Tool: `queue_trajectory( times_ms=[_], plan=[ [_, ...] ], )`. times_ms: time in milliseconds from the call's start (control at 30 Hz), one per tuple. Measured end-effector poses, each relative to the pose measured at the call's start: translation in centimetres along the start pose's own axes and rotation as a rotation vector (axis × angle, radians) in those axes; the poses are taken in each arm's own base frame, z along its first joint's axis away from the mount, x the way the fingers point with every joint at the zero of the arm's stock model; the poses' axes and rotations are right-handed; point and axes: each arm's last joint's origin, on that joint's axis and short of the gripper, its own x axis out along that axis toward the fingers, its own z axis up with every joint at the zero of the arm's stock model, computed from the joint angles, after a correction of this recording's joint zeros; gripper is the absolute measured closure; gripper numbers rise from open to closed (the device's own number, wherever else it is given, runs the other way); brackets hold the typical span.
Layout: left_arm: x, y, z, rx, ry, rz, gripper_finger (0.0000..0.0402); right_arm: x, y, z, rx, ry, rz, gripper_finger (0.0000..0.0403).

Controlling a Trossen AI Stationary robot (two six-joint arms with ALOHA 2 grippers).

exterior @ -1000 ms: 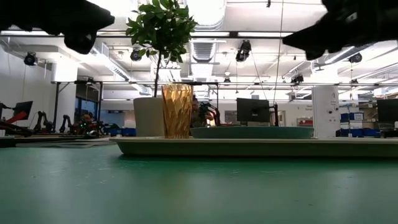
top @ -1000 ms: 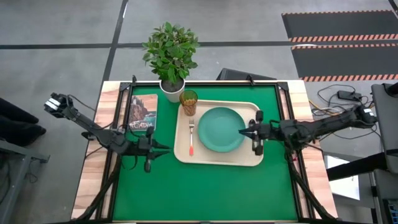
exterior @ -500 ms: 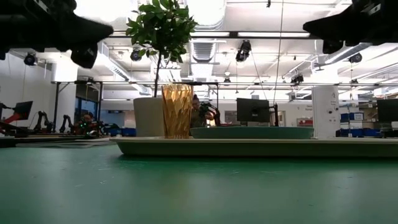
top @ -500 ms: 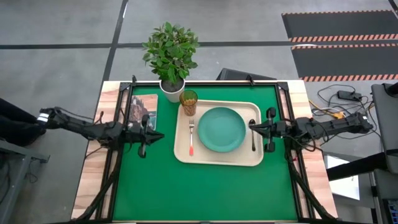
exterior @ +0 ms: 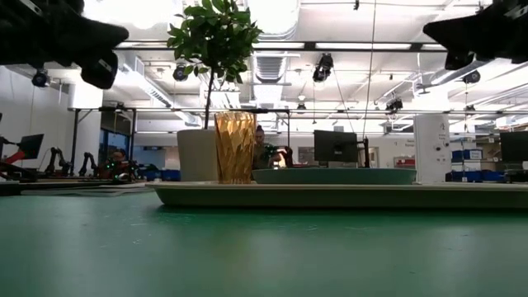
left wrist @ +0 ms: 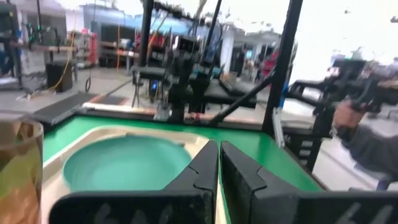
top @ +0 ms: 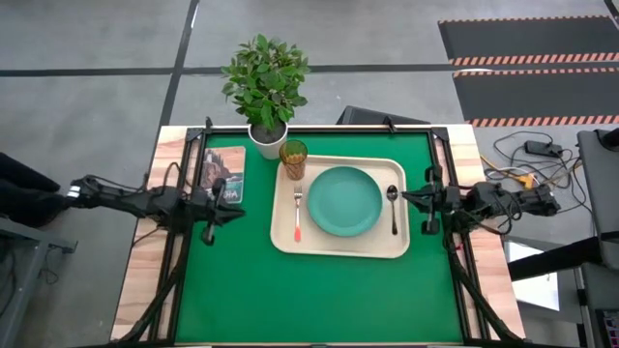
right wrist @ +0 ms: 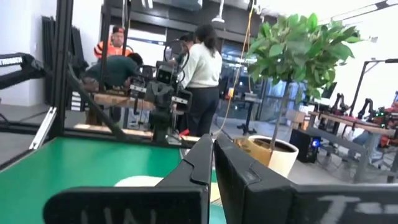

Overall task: Pick and place plate/cup/fork/spoon on tray
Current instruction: Return to Home Position

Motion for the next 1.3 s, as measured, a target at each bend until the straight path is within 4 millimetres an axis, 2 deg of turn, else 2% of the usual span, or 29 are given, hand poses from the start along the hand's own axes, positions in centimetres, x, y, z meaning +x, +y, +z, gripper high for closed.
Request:
queue_trajectory(
  times_ms=[100, 233, 367, 500, 600, 700, 800, 1300],
  plan=[
    [-0.3, 0.0, 0.0, -0.003, -0.033, -0.011, 0.0402, -0.1, 0.1, -0.6, -0.02, 0.031, 0.016, 0.0394],
    [-0.7, 0.1, -1.1, -0.007, -0.092, -0.038, 0.0402, 0.0, 0.3, -0.8, -0.053, 0.008, 0.047, 0.0394],
    [-0.9, 0.2, -1.4, -0.002, -0.107, -0.042, 0.0402, 0.1, 1.0, -2.2, -0.047, -0.027, 0.146, 0.0394],
    [-1.1, 0.2, -1.3, 0.103, -0.122, -0.037, 0.0401, 0.1, 1.2, -2.2, -0.03, -0.031, 0.204, 0.0394],
    [-1.1, 0.2, -1.3, 0.154, -0.125, -0.023, 0.0401, 0.1, 1.2, -2.2, 0.079, -0.018, 0.211, 0.0394],
    [-1.0, 0.2, -1.3, 0.146, -0.123, -0.02, 0.0401, 0.1, 1.2, -2.3, 0.256, 0.01, 0.213, 0.0394],
    [-0.9, 0.2, -1.4, 0.147, -0.108, -0.02, 0.0401, 0.1, 1.2, -2.4, 0.353, 0.027, 0.213, 0.0394],
    [-0.3, 0.3, -2.3, 0.157, -0.015, -0.011, 0.0401, 0.1, 1.2, -2.4, 0.382, 0.031, 0.213, 0.0394]
  ],
)
